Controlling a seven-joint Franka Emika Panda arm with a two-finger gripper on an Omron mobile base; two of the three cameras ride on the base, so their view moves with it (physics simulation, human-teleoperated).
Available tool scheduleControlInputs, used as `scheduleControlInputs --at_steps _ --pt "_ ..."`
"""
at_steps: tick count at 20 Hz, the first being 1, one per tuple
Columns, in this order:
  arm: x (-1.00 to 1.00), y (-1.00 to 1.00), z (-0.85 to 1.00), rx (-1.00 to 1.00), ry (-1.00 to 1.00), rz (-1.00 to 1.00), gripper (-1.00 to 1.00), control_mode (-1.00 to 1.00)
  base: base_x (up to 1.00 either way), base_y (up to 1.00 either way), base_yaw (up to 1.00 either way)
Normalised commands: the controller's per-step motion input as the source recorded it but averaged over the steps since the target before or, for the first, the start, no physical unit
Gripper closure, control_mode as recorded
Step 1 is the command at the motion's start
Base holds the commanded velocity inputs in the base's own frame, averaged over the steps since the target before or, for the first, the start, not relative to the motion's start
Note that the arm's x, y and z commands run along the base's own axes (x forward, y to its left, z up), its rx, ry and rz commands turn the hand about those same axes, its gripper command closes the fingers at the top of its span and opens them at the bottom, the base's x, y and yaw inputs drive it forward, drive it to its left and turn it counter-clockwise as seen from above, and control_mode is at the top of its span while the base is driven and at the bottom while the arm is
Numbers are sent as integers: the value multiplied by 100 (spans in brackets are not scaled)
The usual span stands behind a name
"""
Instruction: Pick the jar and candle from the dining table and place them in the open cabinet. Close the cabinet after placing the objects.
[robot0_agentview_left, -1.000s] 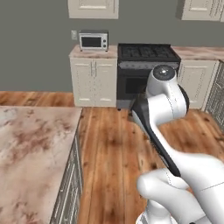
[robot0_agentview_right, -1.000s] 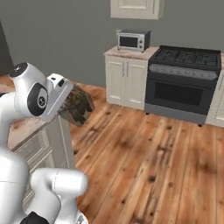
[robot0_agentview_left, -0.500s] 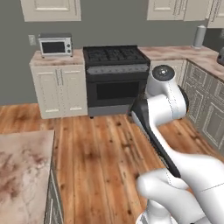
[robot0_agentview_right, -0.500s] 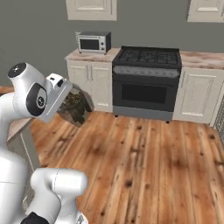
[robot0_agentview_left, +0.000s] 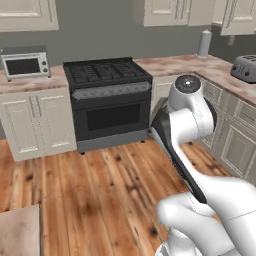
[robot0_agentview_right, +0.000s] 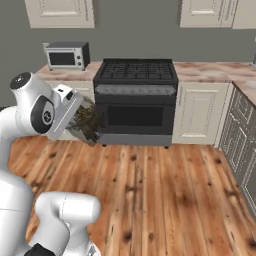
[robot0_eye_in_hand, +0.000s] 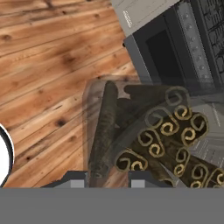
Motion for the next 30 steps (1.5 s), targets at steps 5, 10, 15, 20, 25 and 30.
scheduleControlInputs --at_steps 5,10,15,20,25,30 --pt "0 0 0 0 0 0 100 100 100 0 -27" --pt "0 0 0 0 0 0 100 100 100 2 -26" --pt "0 0 0 0 0 0 100 100 100 0 -27" --pt "0 0 0 0 0 0 100 100 100 0 -28" --pt "0 0 0 0 0 0 100 100 91 0 -29" --pt "0 0 0 0 0 0 100 100 76 -4 -32"
